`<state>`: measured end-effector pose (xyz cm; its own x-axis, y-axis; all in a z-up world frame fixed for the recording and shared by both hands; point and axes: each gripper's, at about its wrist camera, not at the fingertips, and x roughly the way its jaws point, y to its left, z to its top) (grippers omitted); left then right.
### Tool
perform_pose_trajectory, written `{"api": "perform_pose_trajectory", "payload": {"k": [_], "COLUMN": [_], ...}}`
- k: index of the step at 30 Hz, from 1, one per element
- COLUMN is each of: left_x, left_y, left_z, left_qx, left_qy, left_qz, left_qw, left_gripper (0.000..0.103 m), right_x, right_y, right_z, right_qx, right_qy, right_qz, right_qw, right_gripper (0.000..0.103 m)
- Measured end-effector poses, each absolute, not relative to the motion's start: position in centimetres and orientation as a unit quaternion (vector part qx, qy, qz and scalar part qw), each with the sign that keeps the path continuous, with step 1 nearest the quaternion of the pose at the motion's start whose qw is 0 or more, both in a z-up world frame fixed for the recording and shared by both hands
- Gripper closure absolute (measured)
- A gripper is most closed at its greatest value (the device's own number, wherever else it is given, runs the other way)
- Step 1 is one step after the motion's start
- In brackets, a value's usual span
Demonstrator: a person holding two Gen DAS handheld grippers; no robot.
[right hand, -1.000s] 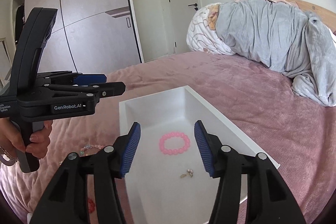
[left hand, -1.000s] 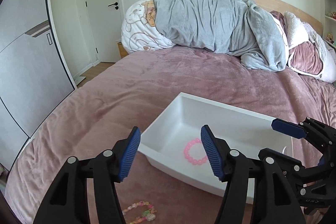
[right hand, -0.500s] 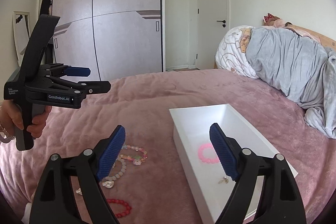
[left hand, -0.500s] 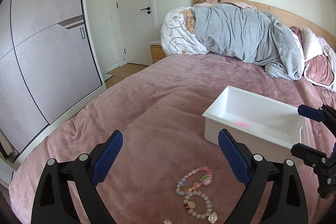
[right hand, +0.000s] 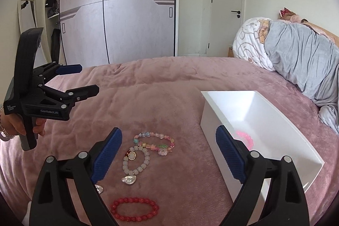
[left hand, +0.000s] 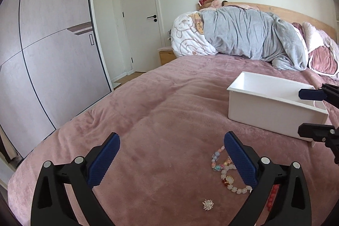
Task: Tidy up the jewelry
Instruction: 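Grasp the silver flower brooch with the left tool while the right tool grasps the silver heart pendant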
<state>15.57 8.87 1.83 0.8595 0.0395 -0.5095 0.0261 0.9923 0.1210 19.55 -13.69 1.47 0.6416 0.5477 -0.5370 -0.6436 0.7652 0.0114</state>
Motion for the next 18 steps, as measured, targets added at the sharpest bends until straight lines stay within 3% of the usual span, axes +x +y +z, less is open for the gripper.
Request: {"api": "perform_pose_trajectory", "payload": {"k": [13, 18], "left_x": [14.1, 13.3], "left_y": [9.8, 8.9], "left_z": [-4.0, -5.8], "left_qx": [0.055, 0.071], "left_qy": [0.288, 0.309], "left_qz": [-0.078, -0.132], "left_qw": [0.953, 0.939], "left_gripper": [0.004, 0.004], "right_x": [19.9, 20.3], "right_y": [-9.2, -8.0], "right_z": [-3.9, -5.8], "right_qx": [-0.125, -0.145], "right_qy": [0.318, 0.339], "right_qz": [0.328, 0.325], "right_qw": [0.88, 0.871], "right_gripper": [0.016, 0.026]}}
